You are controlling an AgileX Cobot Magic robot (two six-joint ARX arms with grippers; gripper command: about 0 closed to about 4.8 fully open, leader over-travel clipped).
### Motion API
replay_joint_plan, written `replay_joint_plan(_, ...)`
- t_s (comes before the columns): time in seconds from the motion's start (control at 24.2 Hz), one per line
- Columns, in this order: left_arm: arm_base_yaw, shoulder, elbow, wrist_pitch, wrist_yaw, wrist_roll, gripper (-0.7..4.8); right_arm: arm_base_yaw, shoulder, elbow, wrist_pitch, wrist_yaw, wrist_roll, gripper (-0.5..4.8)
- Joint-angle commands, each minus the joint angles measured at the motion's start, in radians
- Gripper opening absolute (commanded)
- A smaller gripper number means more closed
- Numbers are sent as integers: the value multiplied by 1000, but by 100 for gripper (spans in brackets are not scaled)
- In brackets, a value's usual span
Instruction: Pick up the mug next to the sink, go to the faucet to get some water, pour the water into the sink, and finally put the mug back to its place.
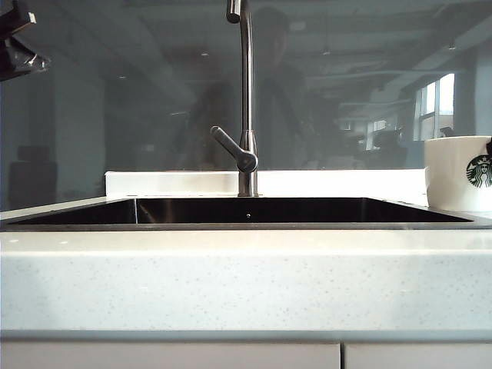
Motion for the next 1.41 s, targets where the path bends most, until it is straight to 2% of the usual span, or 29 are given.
replay_joint_plan(0.04,0,17,29,13,39,0,-5,0,51,26,46,-18,2,234)
replay_joint_plan(0.12,0,24,43,13,72,0,-5,0,82,45,55,-24,6,234)
replay_joint_plan(0.5,-1,27,56,8,75,1,-5,0,141,80,111,-22,23,228)
replay_joint_plan(0.54,-1,27,56,6,75,0,-5,0,141,81,111,-22,23,213)
replay_joint_plan(0.7,-1,28,56,-2,75,1,-5,0,150,82,120,-23,24,101)
replay_joint_plan(0.79,-1,28,56,-2,74,1,-5,0,154,82,120,-24,28,89)
replay_joint_plan(0.91,-1,28,56,-5,74,1,-5,0,155,82,122,-24,55,28)
replay_joint_plan(1.08,-1,28,56,-10,75,1,-5,0,155,82,124,-24,77,2)
replay_joint_plan(1.41,-1,60,56,-5,74,5,-5,0,152,83,167,-26,157,-1)
